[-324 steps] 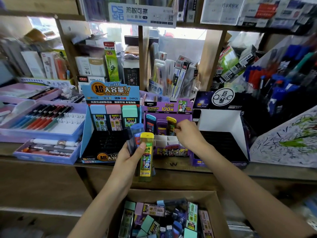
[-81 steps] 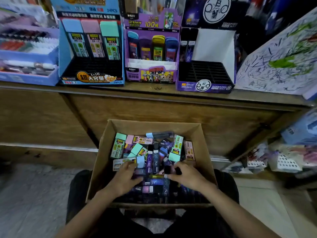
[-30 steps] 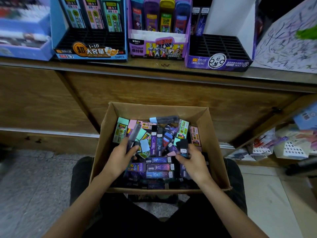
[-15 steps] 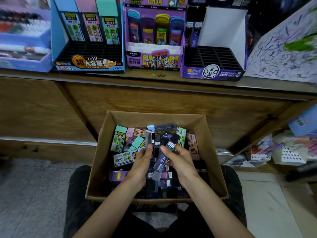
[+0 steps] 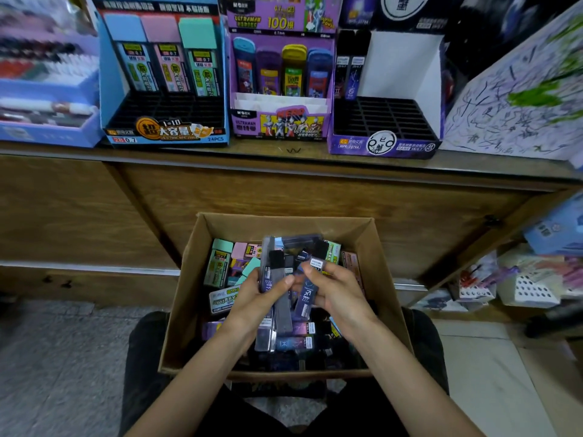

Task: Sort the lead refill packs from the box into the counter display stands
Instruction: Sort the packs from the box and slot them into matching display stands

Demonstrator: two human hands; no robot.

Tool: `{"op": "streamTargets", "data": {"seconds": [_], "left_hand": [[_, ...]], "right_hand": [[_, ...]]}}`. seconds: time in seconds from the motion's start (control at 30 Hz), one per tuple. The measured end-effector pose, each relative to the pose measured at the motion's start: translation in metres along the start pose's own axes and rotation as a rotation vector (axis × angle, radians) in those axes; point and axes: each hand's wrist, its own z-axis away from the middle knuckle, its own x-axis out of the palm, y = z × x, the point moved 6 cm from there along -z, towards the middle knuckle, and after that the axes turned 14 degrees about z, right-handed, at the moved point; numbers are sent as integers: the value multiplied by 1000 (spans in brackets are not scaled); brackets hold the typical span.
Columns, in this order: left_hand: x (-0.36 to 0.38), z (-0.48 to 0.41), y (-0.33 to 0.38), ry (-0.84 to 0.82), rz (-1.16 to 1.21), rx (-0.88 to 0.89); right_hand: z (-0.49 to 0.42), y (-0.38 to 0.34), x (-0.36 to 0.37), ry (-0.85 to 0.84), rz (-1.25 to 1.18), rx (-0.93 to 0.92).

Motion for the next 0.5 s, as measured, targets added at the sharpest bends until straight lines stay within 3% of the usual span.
{"op": "streamTargets", "data": {"seconds": [0.5], "left_hand": [[63,-22,149,-136,-86,329]], "right_hand": [[17,-186,-65,75,78,-517]]}}
